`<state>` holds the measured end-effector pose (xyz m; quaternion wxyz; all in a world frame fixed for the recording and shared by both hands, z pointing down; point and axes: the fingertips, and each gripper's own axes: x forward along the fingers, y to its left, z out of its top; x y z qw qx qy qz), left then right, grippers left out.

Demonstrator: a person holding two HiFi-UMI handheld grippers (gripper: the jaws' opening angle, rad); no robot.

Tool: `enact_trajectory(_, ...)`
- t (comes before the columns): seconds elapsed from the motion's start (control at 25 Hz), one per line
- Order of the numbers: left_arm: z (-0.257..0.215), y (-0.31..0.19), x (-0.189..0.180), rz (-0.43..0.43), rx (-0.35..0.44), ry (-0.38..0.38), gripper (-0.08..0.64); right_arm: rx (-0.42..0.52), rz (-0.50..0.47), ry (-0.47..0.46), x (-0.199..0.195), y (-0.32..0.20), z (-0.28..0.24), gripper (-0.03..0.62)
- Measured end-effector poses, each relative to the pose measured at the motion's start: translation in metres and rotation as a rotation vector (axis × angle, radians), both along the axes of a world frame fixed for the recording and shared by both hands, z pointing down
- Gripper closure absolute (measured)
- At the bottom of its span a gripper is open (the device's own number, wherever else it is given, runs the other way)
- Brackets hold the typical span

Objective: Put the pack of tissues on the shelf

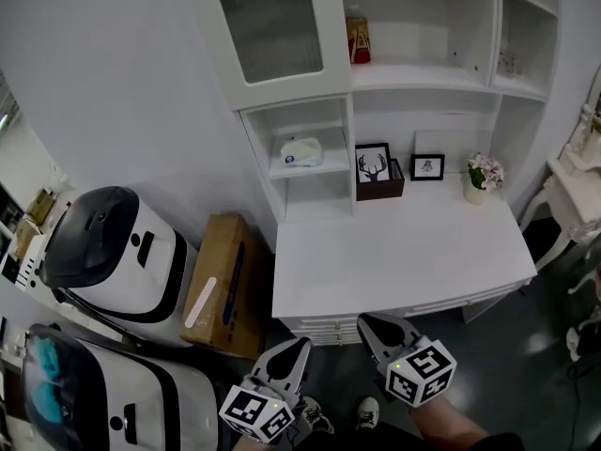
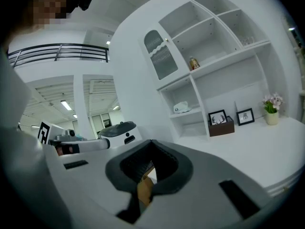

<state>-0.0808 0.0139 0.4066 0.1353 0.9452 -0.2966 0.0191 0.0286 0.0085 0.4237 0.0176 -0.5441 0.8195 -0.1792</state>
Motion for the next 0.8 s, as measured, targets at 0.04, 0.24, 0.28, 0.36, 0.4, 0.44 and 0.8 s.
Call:
enact_trajectory(0.04, 0.001, 0.003, 0.003, -0.005, -0.002, -0.001, 0.561, -0.001, -0.006, -0.001, 0.002, 0.002, 0.001, 0.588)
enact_trajectory(0.24, 0.005, 0.019, 0.018, -0.027, -0.008, -0.001, 0.561, -0.007, -0.033, -0.001, 0.015, 0.015, 0.005, 0.588)
enact_trajectory(0.28, 0.005, 0.022, 0.021, -0.03, -0.008, -0.002, 0.561, -0.006, -0.037, -0.003, 0.018, 0.017, 0.005, 0.588)
enact_trajectory(0.36, 0.005, 0.026, 0.026, -0.033, -0.008, -0.006, 0.561, -0.004, -0.043, -0.006, 0.022, 0.021, 0.004, 0.588)
enact_trajectory(0.4, 0.005, 0.028, 0.029, -0.035, -0.009, -0.008, 0.561, -0.003, -0.046, -0.008, 0.024, 0.023, 0.004, 0.588)
enact_trajectory(0.44, 0.005, 0.029, 0.031, -0.037, -0.009, -0.011, 0.561, -0.002, -0.048, -0.01, 0.026, 0.024, 0.004, 0.588)
enact_trajectory(0.8, 0.01, 0.038, 0.053, -0.034, -0.011, -0.023, 0.561, -0.008, -0.055, -0.023, 0.044, 0.035, 0.01, 0.588)
